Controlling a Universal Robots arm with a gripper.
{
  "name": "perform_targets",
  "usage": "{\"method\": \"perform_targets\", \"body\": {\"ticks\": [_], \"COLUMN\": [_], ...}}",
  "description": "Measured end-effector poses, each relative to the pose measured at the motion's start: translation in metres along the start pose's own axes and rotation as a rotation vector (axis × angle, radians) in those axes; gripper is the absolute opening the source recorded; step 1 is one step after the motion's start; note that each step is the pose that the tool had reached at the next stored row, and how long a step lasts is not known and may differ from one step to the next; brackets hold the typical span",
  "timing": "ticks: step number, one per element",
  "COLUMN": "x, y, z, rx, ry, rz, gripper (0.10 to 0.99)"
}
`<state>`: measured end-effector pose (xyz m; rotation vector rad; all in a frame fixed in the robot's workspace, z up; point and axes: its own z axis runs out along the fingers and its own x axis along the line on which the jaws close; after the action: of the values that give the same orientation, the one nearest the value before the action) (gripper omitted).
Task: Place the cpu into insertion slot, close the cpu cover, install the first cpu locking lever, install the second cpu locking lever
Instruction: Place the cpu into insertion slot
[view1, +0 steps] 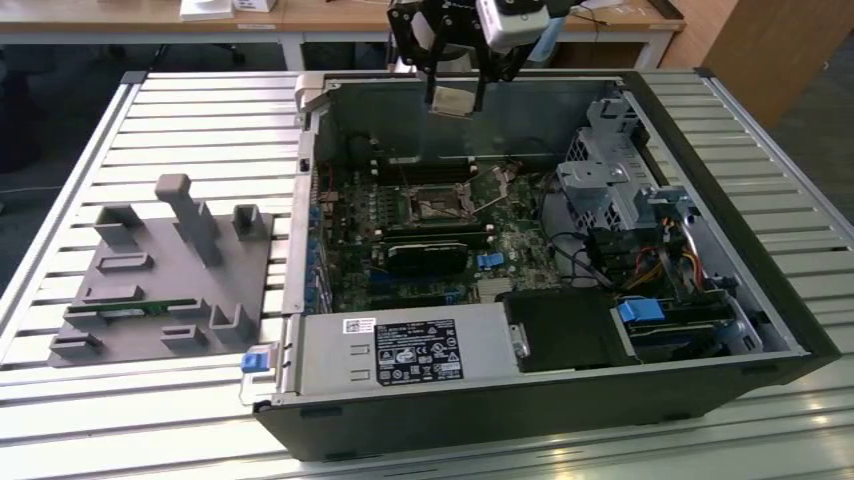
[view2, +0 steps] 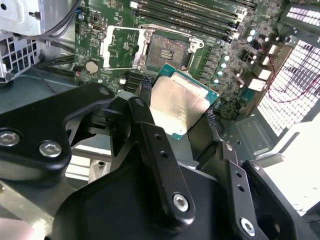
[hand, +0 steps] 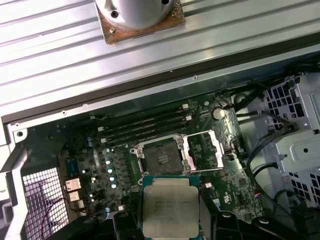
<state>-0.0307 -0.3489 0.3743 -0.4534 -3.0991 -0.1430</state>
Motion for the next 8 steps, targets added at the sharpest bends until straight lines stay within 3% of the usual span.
{"method": "perform_targets", "body": {"ticks": [8], "x": [0.0005], "y": [-0.0002], "z": [0.0], "rx": [-0.001], "ry": [-0.0032], "rz": [0.036], "gripper": [0.541]}}
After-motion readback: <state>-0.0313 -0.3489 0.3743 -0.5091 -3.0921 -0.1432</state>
